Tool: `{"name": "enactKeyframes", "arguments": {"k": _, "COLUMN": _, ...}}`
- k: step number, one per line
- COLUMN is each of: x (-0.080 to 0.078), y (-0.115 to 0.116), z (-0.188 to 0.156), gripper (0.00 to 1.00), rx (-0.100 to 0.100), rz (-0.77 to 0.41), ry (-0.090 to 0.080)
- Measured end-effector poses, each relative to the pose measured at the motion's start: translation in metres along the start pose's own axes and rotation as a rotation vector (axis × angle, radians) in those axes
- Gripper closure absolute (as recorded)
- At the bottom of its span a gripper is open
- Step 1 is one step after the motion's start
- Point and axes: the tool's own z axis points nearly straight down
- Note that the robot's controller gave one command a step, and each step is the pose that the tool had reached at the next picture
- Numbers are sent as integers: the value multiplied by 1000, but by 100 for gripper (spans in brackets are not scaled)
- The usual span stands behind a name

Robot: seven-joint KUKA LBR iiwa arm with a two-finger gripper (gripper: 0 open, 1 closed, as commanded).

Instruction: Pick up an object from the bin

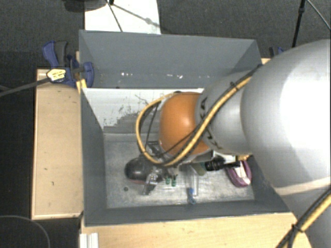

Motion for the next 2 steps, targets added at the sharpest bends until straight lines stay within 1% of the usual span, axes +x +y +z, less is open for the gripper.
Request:
{"name": "enactKeyframes", "arguments": {"k": 1, "x": -1, "y": 0, "z": -1, "gripper": 100, "rx": -1, "rz": 4, "ry": -2}}
{"name": "enactKeyframes", "arguments": {"k": 2, "x": -2, "y": 1, "z": -18, "gripper": 100, "rx": 1, "rz": 8, "ry": 1}}
